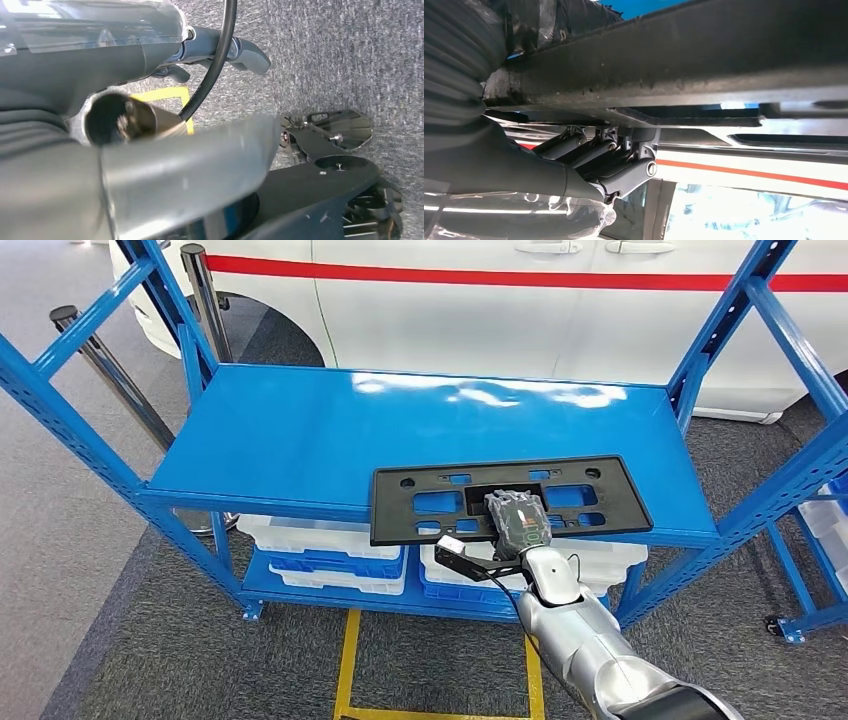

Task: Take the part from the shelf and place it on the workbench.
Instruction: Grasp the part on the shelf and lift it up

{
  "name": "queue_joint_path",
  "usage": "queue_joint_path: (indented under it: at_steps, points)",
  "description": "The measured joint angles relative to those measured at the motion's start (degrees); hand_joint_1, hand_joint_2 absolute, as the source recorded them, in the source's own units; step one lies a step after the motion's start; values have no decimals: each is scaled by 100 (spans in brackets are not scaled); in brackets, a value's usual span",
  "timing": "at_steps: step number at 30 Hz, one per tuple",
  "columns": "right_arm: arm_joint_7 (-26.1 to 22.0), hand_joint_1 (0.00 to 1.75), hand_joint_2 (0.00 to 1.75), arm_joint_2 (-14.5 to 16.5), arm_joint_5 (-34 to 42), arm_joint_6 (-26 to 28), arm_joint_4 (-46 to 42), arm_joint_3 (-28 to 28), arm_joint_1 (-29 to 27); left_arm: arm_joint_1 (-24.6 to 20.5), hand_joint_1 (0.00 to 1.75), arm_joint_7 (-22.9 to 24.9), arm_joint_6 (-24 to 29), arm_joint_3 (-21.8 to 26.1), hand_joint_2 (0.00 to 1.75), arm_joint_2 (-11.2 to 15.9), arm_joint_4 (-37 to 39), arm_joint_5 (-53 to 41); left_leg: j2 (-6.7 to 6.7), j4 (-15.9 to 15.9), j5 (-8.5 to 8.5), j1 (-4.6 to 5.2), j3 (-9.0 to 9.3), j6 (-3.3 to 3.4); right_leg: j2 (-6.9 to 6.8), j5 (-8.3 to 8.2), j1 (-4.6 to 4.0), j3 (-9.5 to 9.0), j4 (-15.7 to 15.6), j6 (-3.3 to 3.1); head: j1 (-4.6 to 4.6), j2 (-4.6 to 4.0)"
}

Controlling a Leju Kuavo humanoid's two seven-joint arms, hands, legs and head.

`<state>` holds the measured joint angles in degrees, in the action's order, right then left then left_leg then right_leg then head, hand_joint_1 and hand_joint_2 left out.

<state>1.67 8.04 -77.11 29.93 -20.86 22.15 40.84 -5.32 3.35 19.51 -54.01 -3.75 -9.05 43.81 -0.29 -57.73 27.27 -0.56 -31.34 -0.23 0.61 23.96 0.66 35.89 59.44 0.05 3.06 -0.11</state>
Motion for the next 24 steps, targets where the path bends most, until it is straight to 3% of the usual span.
queue_joint_path:
  at_steps: [14, 24]
  points:
    - [4, 120, 175, -50, -4, 267, -242, 116, -80, 4, 0, -339, 33, -39, 175, -5, 0, 39, -1, -3, 0, -1, 13, 0, -1, 6, -1, 15, 1, -2, 0, 0]
    - [4, 120, 175, -83, 11, 357, -348, 152, -143, 3, 0, -366, 405, -83, 175, -16, 0, 109, -2, -2, 7, -1, 8, 6, -2, 16, -1, 17, 1, -3, 0, 0]
